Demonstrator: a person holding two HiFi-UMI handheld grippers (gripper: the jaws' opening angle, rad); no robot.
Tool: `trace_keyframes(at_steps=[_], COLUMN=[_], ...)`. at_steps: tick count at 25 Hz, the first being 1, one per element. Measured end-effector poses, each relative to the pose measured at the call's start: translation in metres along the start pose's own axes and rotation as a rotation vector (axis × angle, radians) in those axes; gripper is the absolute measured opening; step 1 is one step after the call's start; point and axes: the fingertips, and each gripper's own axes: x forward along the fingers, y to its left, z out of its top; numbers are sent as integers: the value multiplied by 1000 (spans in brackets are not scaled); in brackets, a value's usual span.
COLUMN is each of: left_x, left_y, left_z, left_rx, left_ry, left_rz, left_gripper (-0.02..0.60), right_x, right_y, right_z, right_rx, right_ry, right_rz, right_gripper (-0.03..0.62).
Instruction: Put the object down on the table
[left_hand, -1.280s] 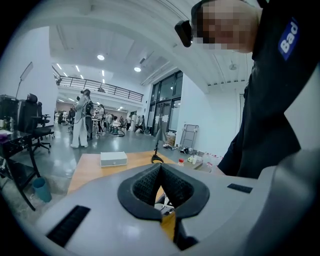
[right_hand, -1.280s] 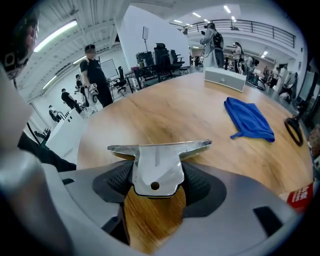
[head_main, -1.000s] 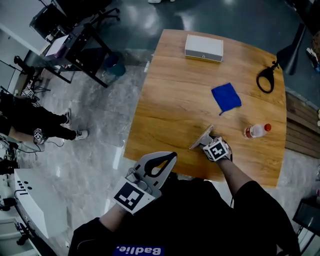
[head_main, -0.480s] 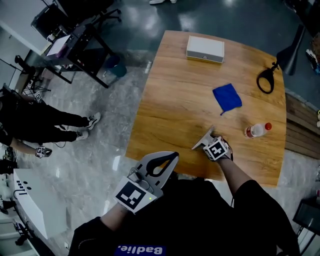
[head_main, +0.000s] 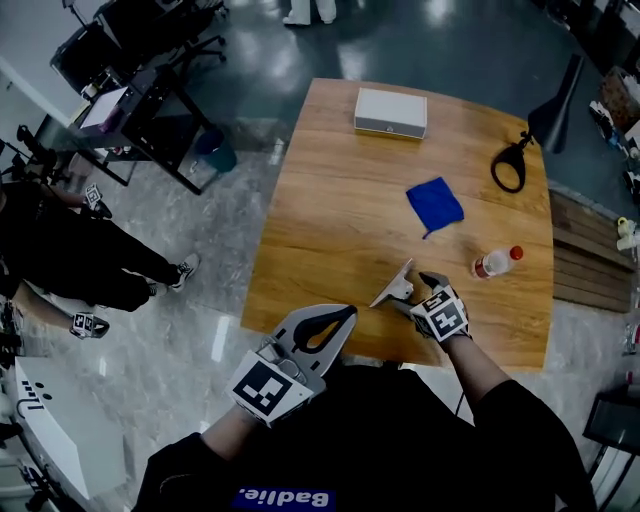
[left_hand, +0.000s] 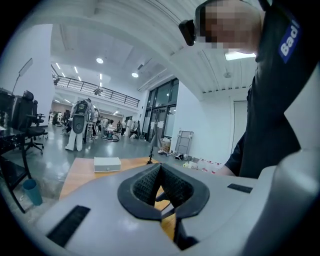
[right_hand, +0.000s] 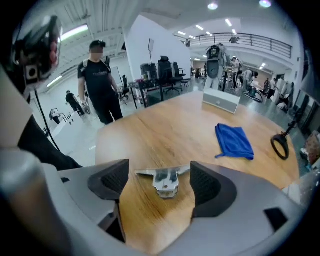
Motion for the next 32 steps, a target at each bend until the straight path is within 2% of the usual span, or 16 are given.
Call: trace_keyframes(at_steps=[6,8,11,14,15,17,22,26,32], left_x=[14,18,24,27,28,30,34,34,35], left_y=[-8,-12,-17,-23,-24,-27,-32,-36,-44], left_z=[8,9,14,19,21,24,20,19,23], left_rx=[7,16,23,26,28,35,61,61,71], left_ry=[-31,-33,-40,-45,-47,-52,-37,-23,-48], left_rz=[-58,-78,-99,-116,-122,-132,-146,-157,-180], left_gripper=[3,3,3,3,4,3,3,3,3], right_x=[-88,-117,-158,-198,-210,-230,-252,-254,-252], right_y=[33,41,54,68,72,78,89,97,100], right_z=[70,90,116,139,146,157,165,165,159], right_rx=[39,31,21,12,10,6,-15,-27,-28], right_ry=[-289,-385,-517,-659,-703,-771,-821,-814,-796], right_rz=[81,83,103,141,155,178,193,205,210], right_gripper=[353,247,165,31,6,6,6,6,6])
